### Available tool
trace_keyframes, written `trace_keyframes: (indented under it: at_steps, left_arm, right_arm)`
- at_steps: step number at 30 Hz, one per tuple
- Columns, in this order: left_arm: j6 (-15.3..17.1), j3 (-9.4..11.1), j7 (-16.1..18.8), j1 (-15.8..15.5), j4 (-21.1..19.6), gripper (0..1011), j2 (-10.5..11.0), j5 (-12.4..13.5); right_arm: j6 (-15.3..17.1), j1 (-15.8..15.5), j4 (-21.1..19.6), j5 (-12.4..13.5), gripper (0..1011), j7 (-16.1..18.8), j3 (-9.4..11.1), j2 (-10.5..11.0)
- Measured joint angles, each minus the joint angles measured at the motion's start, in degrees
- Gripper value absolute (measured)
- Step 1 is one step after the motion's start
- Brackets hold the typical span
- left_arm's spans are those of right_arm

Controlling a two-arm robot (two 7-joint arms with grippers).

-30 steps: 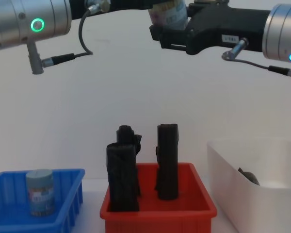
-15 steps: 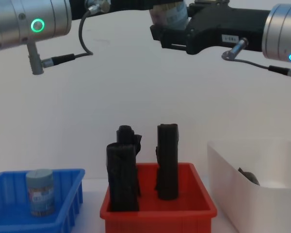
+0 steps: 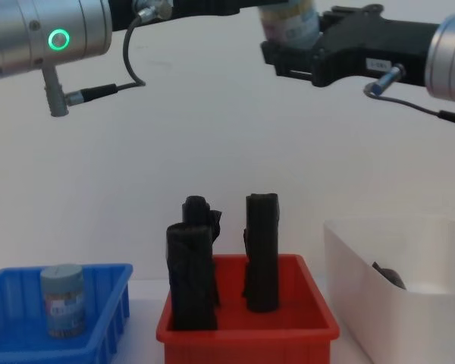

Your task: Pick the cotton swabs from the blue box and place them into the white box.

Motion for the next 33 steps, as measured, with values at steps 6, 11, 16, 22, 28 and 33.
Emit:
trace_keyframes:
  at_steps: [6,11,16,22,28,33]
  left_arm:
    - [0.0,0.0,0.0,0.0,0.0,1003,0.0,0.0]
    - [0.0,0.0,0.0,0.0,0.0,1003,0.0,0.0]
    - [0.0,0.0,0.0,0.0,0.0,1003,0.0,0.0]
    - [0.0,0.0,0.0,0.0,0.0,1003,0.0,0.0]
    - [0.0,0.0,0.0,0.0,0.0,1003,0.0,0.0]
    - [0.0,0.0,0.0,0.0,0.0,1003,0.0,0.0]
  right_arm:
    - [1.2,-1.5,-0.6,1.2,632,-4.4,0.6,0.6]
    - [2.1,-2.8,-1.0,2.6,632,-8.3,1.1,1.1]
    - [3.3,-4.4,-1.3,4.2,632,-12.7,1.7,1.6]
    - [4.9,-6.2,-1.4,6.4,632,-17.7,2.5,2.0]
    - [7.2,-7.7,-0.7,9.0,632,-22.3,3.3,2.2]
    - [9.7,-8.4,0.5,11.3,632,-25.1,3.9,2.1]
